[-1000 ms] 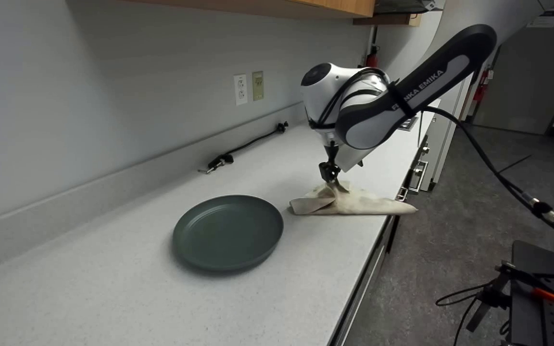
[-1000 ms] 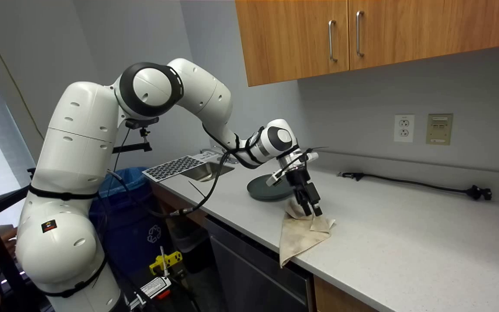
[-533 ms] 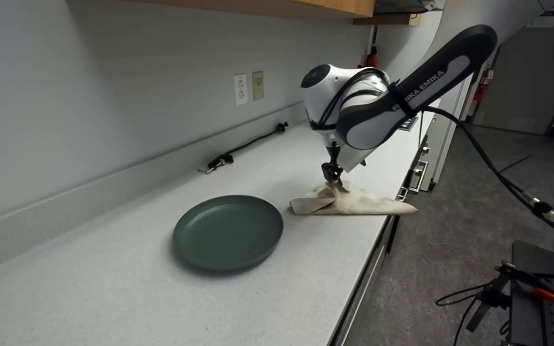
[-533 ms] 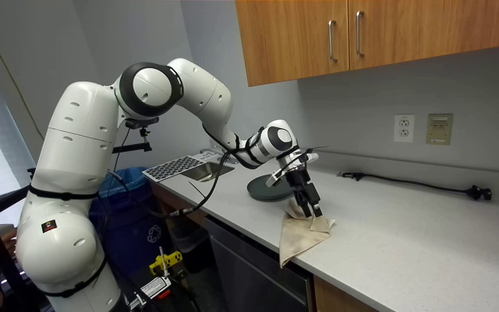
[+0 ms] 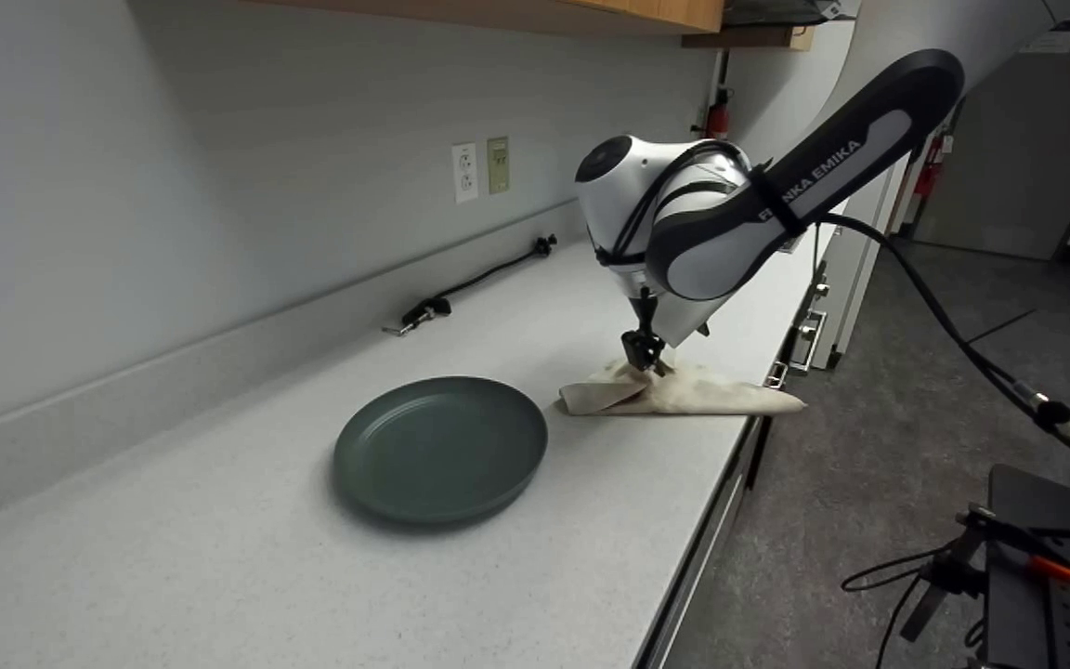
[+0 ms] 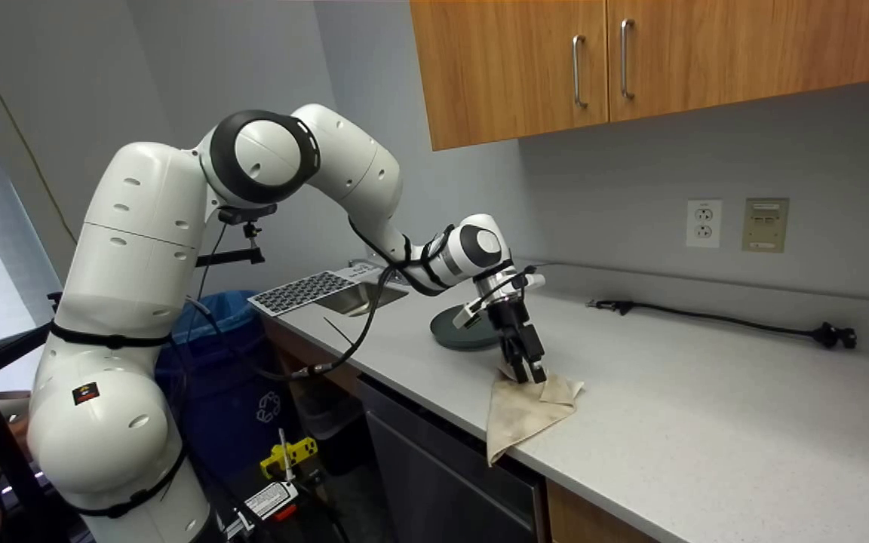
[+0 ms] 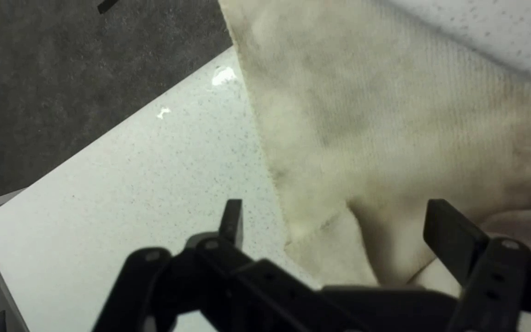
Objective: Fold the towel twice
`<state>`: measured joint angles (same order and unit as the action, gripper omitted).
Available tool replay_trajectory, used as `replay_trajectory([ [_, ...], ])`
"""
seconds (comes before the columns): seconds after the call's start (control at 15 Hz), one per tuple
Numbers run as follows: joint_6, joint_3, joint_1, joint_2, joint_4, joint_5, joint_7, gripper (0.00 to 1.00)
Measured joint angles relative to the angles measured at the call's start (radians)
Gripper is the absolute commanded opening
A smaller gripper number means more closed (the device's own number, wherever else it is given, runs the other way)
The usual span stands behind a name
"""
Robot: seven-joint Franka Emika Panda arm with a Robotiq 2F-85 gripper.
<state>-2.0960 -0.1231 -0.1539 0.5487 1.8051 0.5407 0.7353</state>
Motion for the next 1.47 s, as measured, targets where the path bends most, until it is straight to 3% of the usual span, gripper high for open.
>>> replay_trajectory([
  [0.47, 0.0, 0.001, -0.011, 0.008, 0.009, 0.018, 0.019, 1.0],
  [0.87, 0.0, -0.022, -0.019, 0.015, 0.007, 0.134, 0.112, 1.0],
  [1.47, 0.061, -0.02, -0.021, 0.016, 0.005, 0.168, 0.244, 1.0],
])
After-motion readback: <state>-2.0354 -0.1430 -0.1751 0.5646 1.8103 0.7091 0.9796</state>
